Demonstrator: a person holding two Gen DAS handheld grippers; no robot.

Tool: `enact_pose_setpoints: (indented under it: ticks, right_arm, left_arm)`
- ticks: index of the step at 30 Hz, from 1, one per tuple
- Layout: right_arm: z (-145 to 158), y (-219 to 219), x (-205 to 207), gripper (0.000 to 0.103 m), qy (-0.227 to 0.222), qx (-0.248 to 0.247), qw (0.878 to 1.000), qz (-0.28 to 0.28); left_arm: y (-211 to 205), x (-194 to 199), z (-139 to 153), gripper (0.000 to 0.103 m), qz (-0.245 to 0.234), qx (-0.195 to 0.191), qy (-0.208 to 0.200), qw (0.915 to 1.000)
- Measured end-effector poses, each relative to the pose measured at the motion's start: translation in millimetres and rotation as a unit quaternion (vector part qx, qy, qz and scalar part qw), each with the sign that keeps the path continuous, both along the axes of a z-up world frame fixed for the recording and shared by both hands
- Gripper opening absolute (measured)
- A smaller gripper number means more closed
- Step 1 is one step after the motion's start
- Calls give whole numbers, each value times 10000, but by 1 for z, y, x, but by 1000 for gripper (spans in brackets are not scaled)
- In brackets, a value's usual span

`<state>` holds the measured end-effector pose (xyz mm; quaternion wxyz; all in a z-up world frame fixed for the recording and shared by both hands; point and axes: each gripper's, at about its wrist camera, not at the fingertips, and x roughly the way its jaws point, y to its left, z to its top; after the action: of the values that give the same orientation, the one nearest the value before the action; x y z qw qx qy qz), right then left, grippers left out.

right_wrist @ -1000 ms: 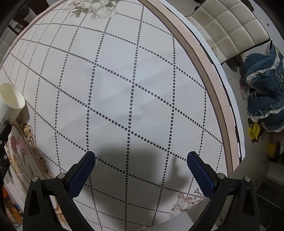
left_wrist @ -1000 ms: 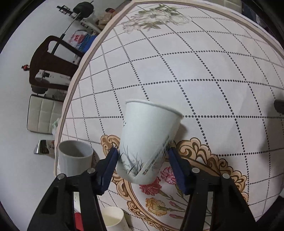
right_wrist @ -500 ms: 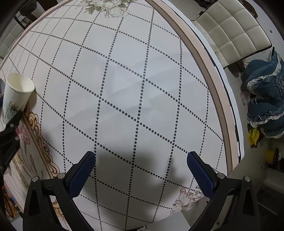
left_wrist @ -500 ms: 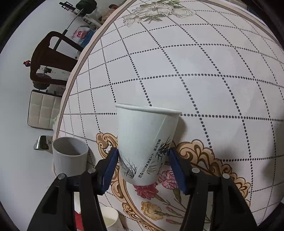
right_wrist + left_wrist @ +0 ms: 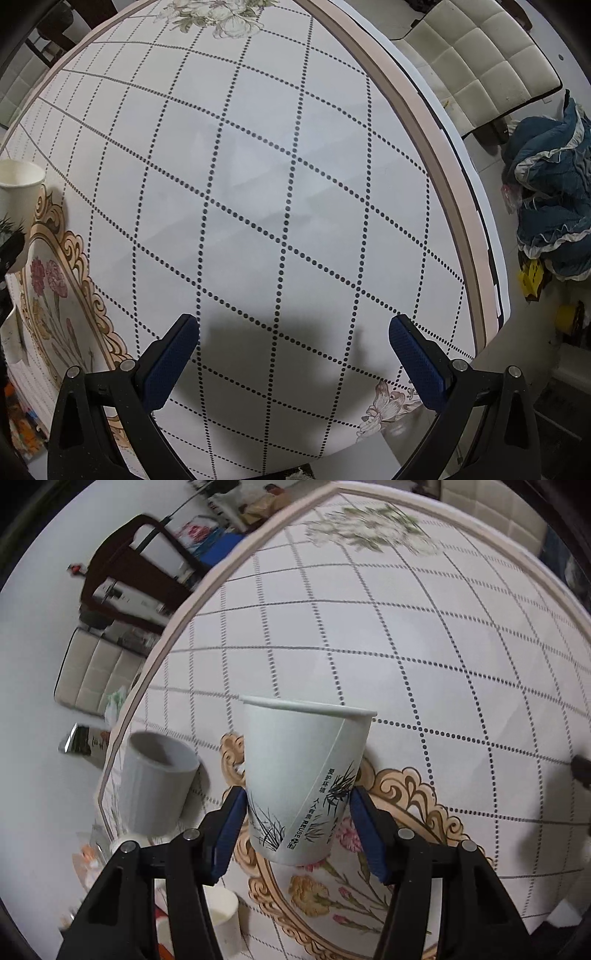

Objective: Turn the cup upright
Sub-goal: 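Rotate the left gripper to turn the white cup rim-up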

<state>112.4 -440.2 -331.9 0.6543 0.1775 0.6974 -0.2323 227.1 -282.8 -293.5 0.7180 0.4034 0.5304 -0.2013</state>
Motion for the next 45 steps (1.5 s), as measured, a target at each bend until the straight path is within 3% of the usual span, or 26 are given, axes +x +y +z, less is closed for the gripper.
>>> enact_pose_setpoints:
  ticks: [6, 12, 15, 18, 20, 22, 25, 28, 34, 38, 45]
  right_arm:
    - [13, 18, 8, 103, -124, -15, 9997, 208]
    - [34, 46, 5, 103, -310, -106, 9989, 347]
    - [41, 57, -3, 103, -348, -157, 9983, 432]
    - [41, 69, -10, 103, -318, -213, 9977, 552]
    - [40, 74, -17, 103, -291, -234, 9975, 607]
    - [40, 76, -22, 103, -276, -264, 9974, 609]
    - [35, 74, -32, 103, -222, -253, 9979, 544]
    - [29, 71, -42, 103, -159, -262, 9983, 490]
    - [22, 62, -56, 103, -73, -265, 9990, 344]
    - [18, 58, -56, 103, -37, -269, 9992, 308]
    - [15, 51, -59, 103, -37, -284, 9992, 292]
  left_arm:
    - [39, -7, 25, 55, 1032, -427, 218, 9935]
    - [86, -39, 28, 55, 2265, -907, 767, 9668]
    - [104, -57, 21, 55, 2848, -1275, 1210, 9423]
    - [120, -72, 8, 55, 3423, -1620, 1645, 9108]
    - [133, -78, -4, 55, 3823, -1879, 1946, 8836]
    - [143, -82, -13, 55, 4126, -2044, 2122, 8620]
    - [149, -89, -27, 55, 4346, -2149, 2258, 8449]
    - [150, -91, -36, 56, 4420, -2168, 2312, 8392]
    - [149, -87, -43, 59, 4318, -2130, 2355, 8442]
    - [148, -84, -47, 91, 4196, -1948, 2236, 8579]
    - [140, -82, -48, 94, 4096, -1927, 2229, 8634]
